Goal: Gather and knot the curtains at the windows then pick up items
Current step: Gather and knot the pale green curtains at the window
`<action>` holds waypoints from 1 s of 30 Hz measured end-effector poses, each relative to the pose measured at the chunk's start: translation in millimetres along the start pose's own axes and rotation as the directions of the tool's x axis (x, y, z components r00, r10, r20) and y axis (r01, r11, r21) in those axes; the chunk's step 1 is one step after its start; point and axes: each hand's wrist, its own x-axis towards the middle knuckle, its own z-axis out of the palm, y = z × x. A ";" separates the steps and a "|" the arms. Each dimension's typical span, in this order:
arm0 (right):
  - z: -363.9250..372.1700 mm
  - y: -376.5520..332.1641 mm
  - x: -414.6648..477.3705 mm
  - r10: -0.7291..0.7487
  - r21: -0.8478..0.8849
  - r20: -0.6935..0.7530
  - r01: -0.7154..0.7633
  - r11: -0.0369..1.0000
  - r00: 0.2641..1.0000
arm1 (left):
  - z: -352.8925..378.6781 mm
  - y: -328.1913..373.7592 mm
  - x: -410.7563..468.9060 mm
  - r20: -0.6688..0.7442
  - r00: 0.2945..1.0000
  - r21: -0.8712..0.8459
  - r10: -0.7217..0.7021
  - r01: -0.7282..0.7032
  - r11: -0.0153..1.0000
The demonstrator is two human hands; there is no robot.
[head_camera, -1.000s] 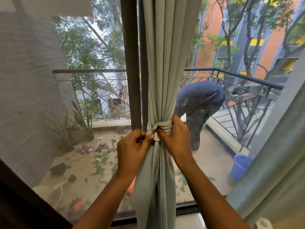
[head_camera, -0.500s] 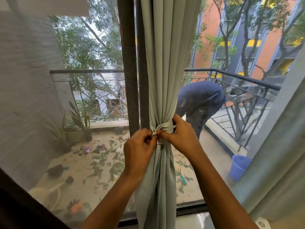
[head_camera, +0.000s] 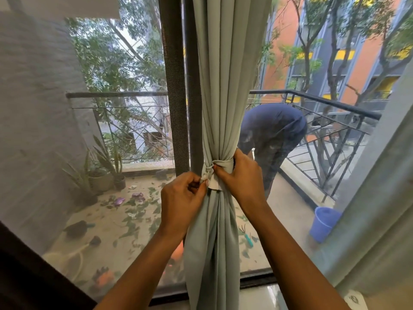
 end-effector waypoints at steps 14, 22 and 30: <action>-12.7 5.1 1.3 0.124 0.092 0.065 -0.130 0.987 0.990 | 19.1 16.7 3.6 0.201 0.964 0.192 0.172 -0.211 0.958; -21.3 20.5 -22.2 0.074 0.395 0.316 -0.202 0.896 0.946 | 4.4 -1.6 2.8 0.381 0.914 -0.119 0.141 -0.103 0.987; -8.8 25.2 -19.0 0.068 0.391 0.197 -0.142 0.909 0.978 | 5.8 -10.6 29.6 0.406 0.888 -0.433 -0.218 0.397 0.809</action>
